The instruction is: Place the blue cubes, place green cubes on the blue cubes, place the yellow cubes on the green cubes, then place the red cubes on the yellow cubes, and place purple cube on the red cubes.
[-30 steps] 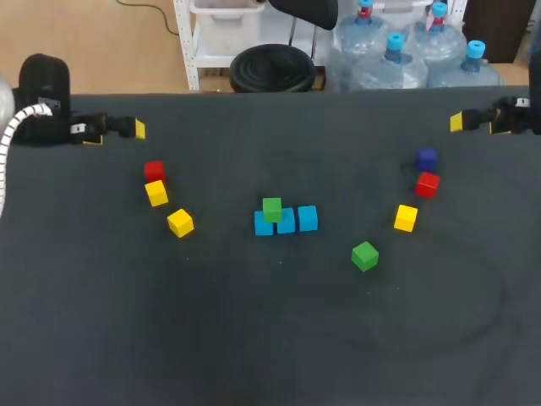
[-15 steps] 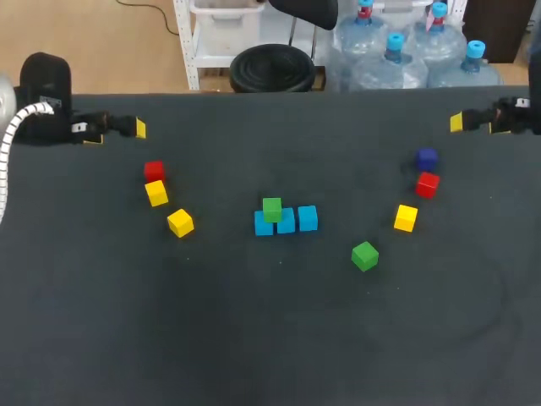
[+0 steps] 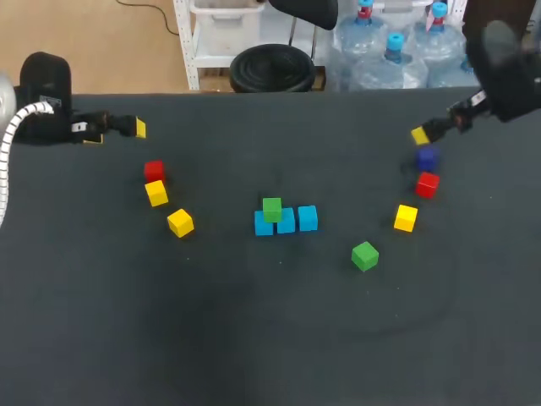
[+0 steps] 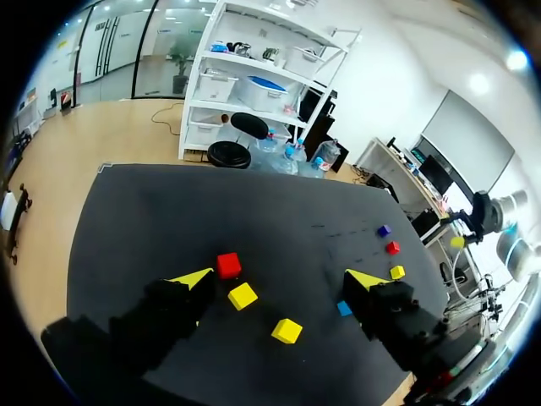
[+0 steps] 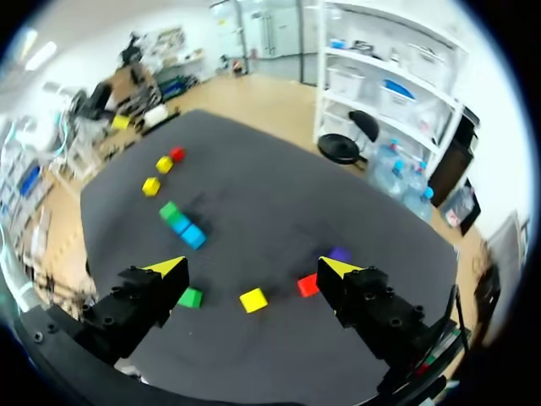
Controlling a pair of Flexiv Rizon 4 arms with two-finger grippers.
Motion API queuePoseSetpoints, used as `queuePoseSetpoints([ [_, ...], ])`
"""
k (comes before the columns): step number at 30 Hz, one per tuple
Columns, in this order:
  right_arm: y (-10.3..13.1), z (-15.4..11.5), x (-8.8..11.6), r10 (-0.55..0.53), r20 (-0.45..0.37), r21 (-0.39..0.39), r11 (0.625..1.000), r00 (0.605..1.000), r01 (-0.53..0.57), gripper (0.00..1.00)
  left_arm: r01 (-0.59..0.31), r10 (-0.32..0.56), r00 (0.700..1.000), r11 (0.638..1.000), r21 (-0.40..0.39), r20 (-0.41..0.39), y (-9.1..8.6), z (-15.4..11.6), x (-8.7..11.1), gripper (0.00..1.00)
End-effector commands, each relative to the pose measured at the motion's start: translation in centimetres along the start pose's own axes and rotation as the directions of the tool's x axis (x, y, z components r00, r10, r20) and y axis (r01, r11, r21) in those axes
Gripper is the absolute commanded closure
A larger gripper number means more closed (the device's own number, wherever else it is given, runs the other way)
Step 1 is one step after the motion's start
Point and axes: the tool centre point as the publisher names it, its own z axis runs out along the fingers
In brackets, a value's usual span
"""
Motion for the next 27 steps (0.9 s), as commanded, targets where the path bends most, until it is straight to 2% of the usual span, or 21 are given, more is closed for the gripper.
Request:
queuePoseSetpoints([
  [1,2.6,0.2,0.2,-0.065,-0.113,-0.004,0.998,0.991,0.065,0.00,-0.001,0.001,1.000,1.000,0.009,0.006,0.2,0.0,0.1,0.00],
  [10,4.8,3.2,2.6,-0.060,-0.224,-0.059,0.997,0.973,0.048,0.00,-0.001,0.001,1.000,1.000,0.009,0.006,0.2,0.0,0.1,0.00],
  [22,8.1,8.8,5.6,-0.093,-0.384,-0.097,0.993,0.919,0.060,0.00,-0.001,0.001,1.000,1.000,0.009,0.006,0.2,0.0,0.1,0.00],
  [27,9.3,10.2,6.8,-0.122,-0.432,-0.101,0.991,0.894,0.087,0.00,-0.001,0.001,1.000,1.000,0.009,0.006,0.2,0.0,0.1,0.00],
])
